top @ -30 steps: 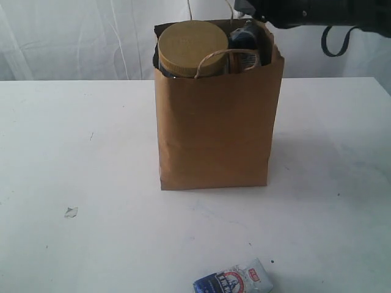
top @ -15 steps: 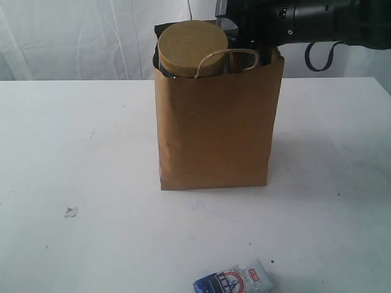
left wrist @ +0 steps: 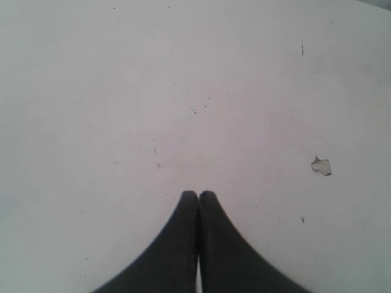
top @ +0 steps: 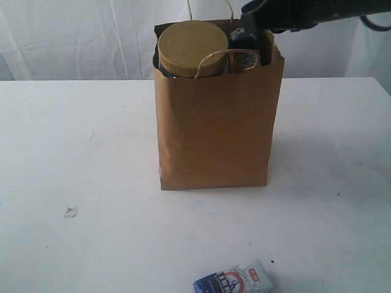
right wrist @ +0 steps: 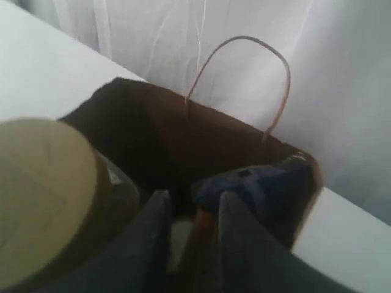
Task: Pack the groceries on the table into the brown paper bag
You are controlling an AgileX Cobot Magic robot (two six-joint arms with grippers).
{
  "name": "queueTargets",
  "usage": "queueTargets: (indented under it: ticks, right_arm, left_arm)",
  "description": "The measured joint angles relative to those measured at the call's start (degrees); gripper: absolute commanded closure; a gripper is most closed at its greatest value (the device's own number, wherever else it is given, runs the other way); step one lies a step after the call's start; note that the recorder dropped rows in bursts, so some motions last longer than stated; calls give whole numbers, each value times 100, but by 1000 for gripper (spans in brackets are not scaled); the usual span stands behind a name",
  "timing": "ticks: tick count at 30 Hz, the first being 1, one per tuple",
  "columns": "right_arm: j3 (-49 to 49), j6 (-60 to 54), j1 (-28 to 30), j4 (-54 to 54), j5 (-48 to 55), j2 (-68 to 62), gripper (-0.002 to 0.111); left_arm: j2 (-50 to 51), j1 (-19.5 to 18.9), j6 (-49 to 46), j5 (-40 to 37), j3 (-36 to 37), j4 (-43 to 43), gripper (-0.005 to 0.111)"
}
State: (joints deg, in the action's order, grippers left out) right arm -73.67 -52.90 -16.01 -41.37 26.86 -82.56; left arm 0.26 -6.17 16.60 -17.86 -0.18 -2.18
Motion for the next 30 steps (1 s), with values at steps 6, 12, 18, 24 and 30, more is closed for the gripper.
queueTargets:
  ticks: [6,12,18,24,30]
  right_arm:
    - [0,2104,11,3148,224,632,108]
    - [339,4462,625,5512,621,684,108]
    - [1661,6753,1566,6108,26,331,108]
    - [3168,7573,1933,6134,-1139,424,108]
    - [4720,7579,1945,6145,-3297,2040,108]
  left_arm:
    - [0,0,0,0,0,0,107]
    - [0,0,0,0,0,0,107]
    - [0,0,0,0,0,0,107]
    - [0,0,-502,0,0,291,107]
    - [0,0,-1119,0,0,560,107]
